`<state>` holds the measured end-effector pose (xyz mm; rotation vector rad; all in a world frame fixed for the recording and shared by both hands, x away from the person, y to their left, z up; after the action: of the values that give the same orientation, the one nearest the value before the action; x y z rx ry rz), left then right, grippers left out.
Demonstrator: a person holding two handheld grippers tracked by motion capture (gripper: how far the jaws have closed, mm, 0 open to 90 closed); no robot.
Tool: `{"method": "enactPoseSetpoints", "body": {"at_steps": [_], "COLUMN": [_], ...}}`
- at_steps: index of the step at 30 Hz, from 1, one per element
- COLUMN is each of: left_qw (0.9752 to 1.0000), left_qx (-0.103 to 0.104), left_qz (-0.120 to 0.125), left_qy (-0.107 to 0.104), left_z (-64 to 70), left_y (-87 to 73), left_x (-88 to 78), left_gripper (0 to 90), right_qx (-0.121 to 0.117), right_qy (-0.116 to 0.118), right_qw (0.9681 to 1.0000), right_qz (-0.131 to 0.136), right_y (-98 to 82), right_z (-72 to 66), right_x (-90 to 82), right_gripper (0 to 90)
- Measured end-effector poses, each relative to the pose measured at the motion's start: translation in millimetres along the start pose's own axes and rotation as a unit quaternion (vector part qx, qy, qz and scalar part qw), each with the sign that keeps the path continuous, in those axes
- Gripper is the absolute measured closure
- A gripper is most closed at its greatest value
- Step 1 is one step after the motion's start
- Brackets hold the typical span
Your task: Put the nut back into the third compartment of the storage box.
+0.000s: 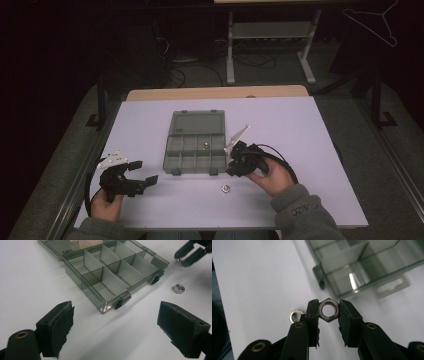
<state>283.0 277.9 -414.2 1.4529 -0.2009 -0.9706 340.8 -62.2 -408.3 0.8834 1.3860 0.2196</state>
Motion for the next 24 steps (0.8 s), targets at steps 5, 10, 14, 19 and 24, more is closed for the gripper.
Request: {"method": "enactPoseSetpoints", "body": {"at_steps": [5,10,14,19,24], "left_qw": [1.0,1.0,1.0,1.0,1.0], "left_qx": [0.001,0.001,-0.001,0.001,0.002], "left_qz": [0.0,0.0,0.003,0.002,0.002], "left_qy": [0.0,-0.001,-0.001,-0.002,-0.002], "left_z": [0.0,-0.3,0.0,-0.5,-0.8], "left_y": [0.1,0.2,0.4,0.6,0.6], "left_x": [-0.1,0.0,0.2,-0.2,-0.4], "left_gripper": [12.8,12.8,12.8,12.8,12.8], "right_qx": [-0.001,-0.004,-0.008,-0.009,-0.006], "right_qy": [0.004,0.006,0.006,0.004,0.001], "right_qw": [1.0,0.9999,0.9999,0.9999,1.0], "right_qz": [0.007,0.01,0.009,0.011,0.006], "right_y": [20.6,40.7,58.0,75.8,95.6], "right_z": [7.4,15.2,22.2,28.8,38.4], "right_x": [-2.6,-1.2,2.3,6.6,18.5], "right_gripper": [69.3,69.3,69.3,69.3,69.3]}}
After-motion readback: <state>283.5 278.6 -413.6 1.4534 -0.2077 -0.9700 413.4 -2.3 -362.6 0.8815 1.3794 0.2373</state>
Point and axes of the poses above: each handheld gripper's, and its own axes: x roughly forward along the jaws, y roughly out of its top, z roughly to its right, the point moved 3 cm from there along x, roughly forward along the jaws, and after that the axes turned 10 degrees about z, right-handed, at the moved point
